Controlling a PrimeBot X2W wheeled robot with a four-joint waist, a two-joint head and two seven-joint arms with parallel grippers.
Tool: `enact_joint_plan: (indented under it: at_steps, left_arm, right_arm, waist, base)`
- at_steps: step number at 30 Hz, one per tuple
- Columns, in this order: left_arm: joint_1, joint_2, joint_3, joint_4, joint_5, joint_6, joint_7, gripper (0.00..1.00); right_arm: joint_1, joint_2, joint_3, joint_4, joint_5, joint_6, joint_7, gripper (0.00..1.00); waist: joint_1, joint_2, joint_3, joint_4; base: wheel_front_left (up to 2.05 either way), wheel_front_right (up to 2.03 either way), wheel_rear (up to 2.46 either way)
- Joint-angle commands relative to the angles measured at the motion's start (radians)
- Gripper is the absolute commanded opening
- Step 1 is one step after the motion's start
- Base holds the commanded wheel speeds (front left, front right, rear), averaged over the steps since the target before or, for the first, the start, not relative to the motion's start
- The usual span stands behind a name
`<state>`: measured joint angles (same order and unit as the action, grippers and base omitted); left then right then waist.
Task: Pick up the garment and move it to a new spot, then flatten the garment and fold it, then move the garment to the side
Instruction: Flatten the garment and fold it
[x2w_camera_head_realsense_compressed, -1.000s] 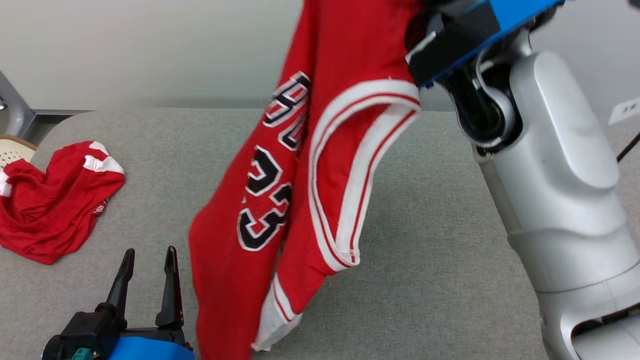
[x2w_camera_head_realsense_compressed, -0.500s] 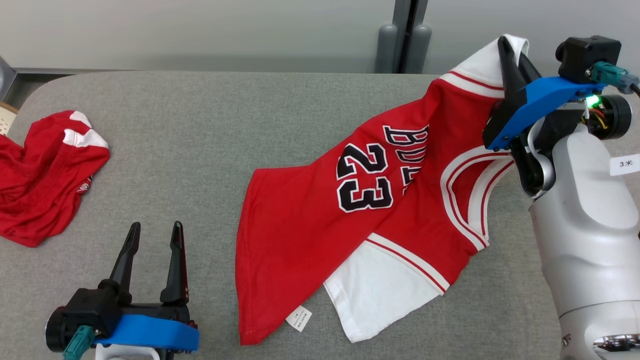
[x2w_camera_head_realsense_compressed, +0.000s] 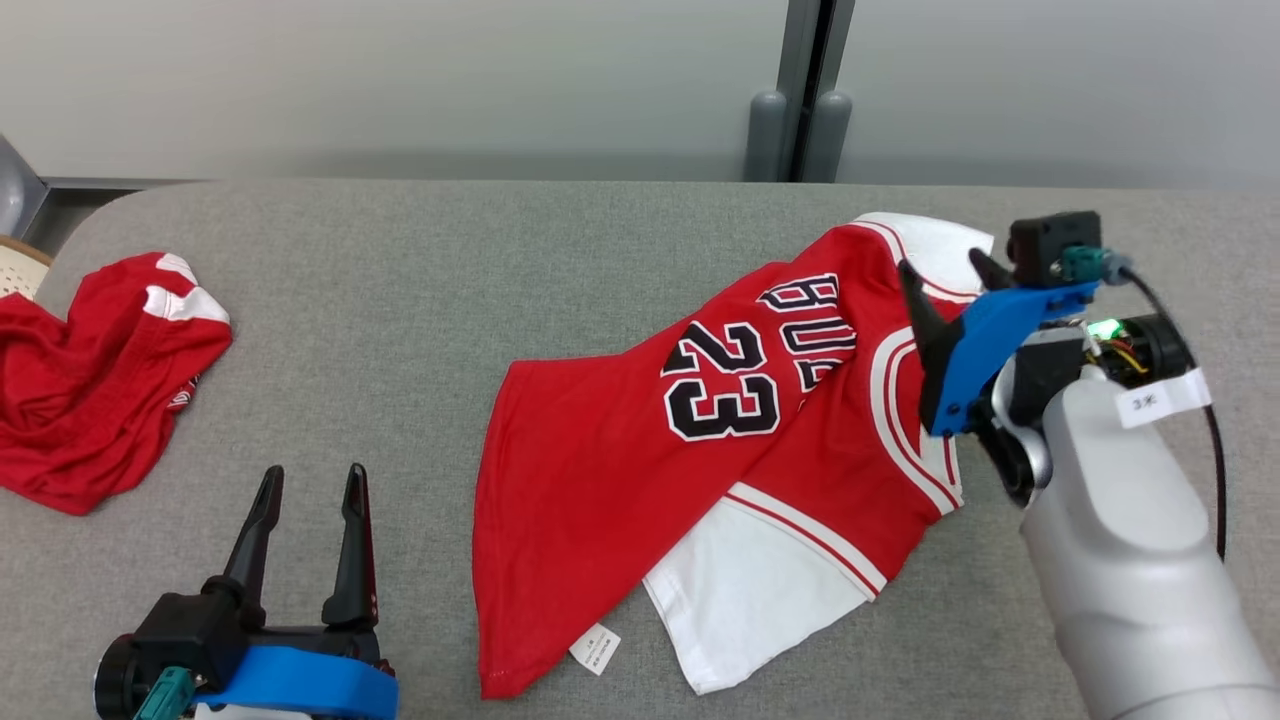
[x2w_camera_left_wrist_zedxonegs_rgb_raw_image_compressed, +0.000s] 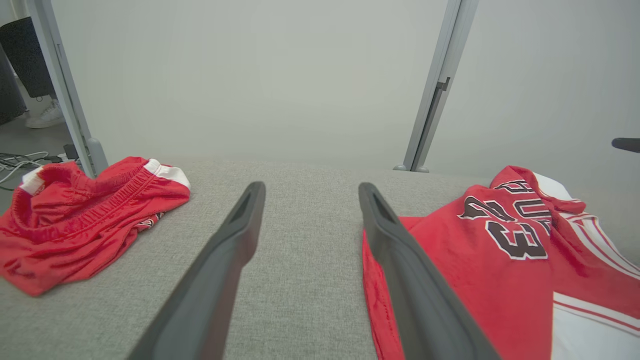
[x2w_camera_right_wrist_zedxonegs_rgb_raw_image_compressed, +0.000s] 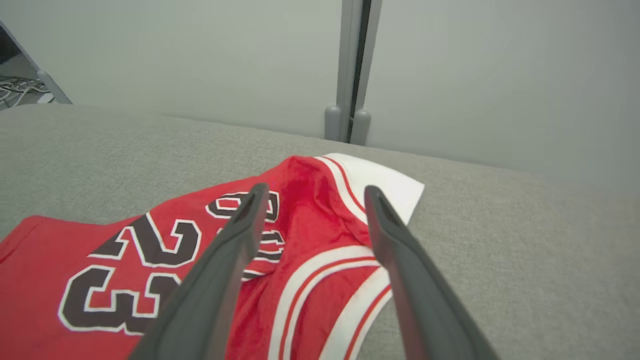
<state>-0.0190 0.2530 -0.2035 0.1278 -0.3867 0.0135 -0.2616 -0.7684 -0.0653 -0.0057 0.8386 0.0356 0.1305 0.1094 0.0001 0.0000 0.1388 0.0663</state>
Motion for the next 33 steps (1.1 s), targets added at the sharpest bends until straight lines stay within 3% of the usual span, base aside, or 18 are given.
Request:
enact_joint_plan:
  at_steps: [1,8,11,15,23,33]
  left_arm:
    - [0.010,0.001,0.003,-0.001,0.000,-0.002,-0.005,1.00]
    - [0.047,0.011,0.010,-0.009,-0.007,0.001,-0.005,1.00]
    - [0.053,0.004,0.005,-0.012,-0.006,0.000,-0.005,1.00]
    - [0.042,-0.003,0.001,-0.010,-0.007,-0.006,-0.005,1.00]
    - [0.021,-0.015,0.005,0.002,-0.004,-0.014,-0.005,1.00]
    - [0.005,-0.026,0.015,0.007,0.007,-0.027,-0.005,1.00]
  right_arm:
    - [0.048,0.006,0.034,-0.044,-0.015,0.000,0.000,1.00]
    - [0.356,0.008,0.180,-0.411,-0.006,0.000,0.042,1.00]
    - [0.497,0.009,0.183,-0.557,-0.004,0.000,0.066,1.00]
    - [0.630,0.013,0.142,-0.650,0.013,0.000,0.116,1.00]
    - [0.727,0.013,0.069,-0.708,0.074,0.000,0.180,1.00]
    - [0.662,0.014,-0.038,-0.579,0.128,0.000,0.202,1.00]
  waist:
    - [-0.0001,0.0000,-0.022,-0.009]
    - [-0.0001,0.0000,-0.044,-0.018]
    - [-0.0001,0.0000,-0.042,-0.010]
    - [-0.0001,0.0000,-0.031,0.005]
    - [-0.0001,0.0000,-0.014,0.034]
    - [-0.0001,0.0000,0.009,0.063]
  base:
    - [0.00,0.00,0.00]
    - [0.00,0.00,0.00]
    - [0.00,0.00,0.00]
    - [0.00,0.00,0.00]
    - [0.00,0.00,0.00]
    - [0.00,0.00,0.00]
